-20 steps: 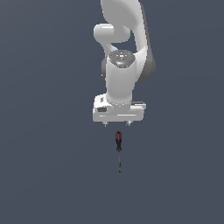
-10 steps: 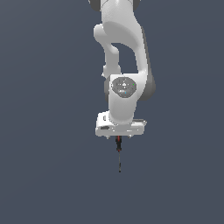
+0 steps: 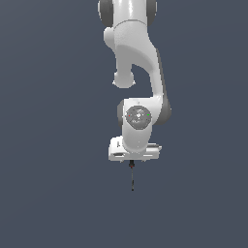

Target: Pick up the object and move it to a goal position.

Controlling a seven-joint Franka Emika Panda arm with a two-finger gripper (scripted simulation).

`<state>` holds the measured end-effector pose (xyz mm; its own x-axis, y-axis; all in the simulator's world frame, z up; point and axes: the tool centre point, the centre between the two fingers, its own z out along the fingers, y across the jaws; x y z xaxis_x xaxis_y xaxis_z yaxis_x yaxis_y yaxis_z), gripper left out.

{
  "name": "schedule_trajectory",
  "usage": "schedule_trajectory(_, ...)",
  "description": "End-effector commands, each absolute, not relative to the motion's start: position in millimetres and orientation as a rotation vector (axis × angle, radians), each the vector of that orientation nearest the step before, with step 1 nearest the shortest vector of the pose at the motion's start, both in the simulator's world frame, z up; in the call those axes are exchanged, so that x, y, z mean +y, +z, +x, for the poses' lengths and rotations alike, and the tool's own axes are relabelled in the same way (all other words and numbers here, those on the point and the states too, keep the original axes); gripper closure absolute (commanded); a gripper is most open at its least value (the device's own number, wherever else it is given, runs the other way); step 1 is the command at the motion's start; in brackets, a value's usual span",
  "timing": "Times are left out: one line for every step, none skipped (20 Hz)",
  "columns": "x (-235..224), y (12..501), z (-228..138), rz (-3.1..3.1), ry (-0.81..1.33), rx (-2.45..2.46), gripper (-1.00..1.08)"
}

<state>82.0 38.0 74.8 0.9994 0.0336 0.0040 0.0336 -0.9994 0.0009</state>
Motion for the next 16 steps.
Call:
schedule_trajectory(39, 69, 84, 3.141, 0.003, 0.052, -0.92)
schedule_trajectory(39, 67, 85, 3.141, 0.002, 0.052, -0.92)
schedule_trajectory(39, 66, 85, 3.141, 0.001, 0.051, -0.92)
schedule_trajectory(39, 65, 85, 3.141, 0.001, 0.051, -0.92)
schedule_trajectory(39, 65, 85, 3.141, 0.0, 0.051, -0.92)
schedule_trajectory(39, 66, 85, 3.141, -0.001, 0.052, -0.92)
schedule_trajectory(39, 65, 85, 3.141, -0.001, 0.052, -0.92)
schedule_trajectory(39, 64, 85, 3.141, -0.001, 0.052, -0.92)
schedule_trajectory(39, 62, 85, 3.141, -0.001, 0.052, -0.92)
schedule_trajectory(39, 59, 85, 3.141, -0.001, 0.052, -0.92)
schedule_trajectory(39, 56, 85, 3.141, -0.001, 0.052, -0.92)
schedule_trajectory(39, 52, 84, 3.141, -0.001, 0.052, -0.92)
schedule_trajectory(39, 47, 84, 3.141, -0.001, 0.052, -0.92)
schedule_trajectory(39, 41, 84, 3.141, -0.001, 0.052, -0.92)
schedule_trajectory(39, 35, 84, 3.141, -0.001, 0.052, -0.92)
schedule_trajectory(39, 29, 84, 3.141, -0.001, 0.052, -0.92)
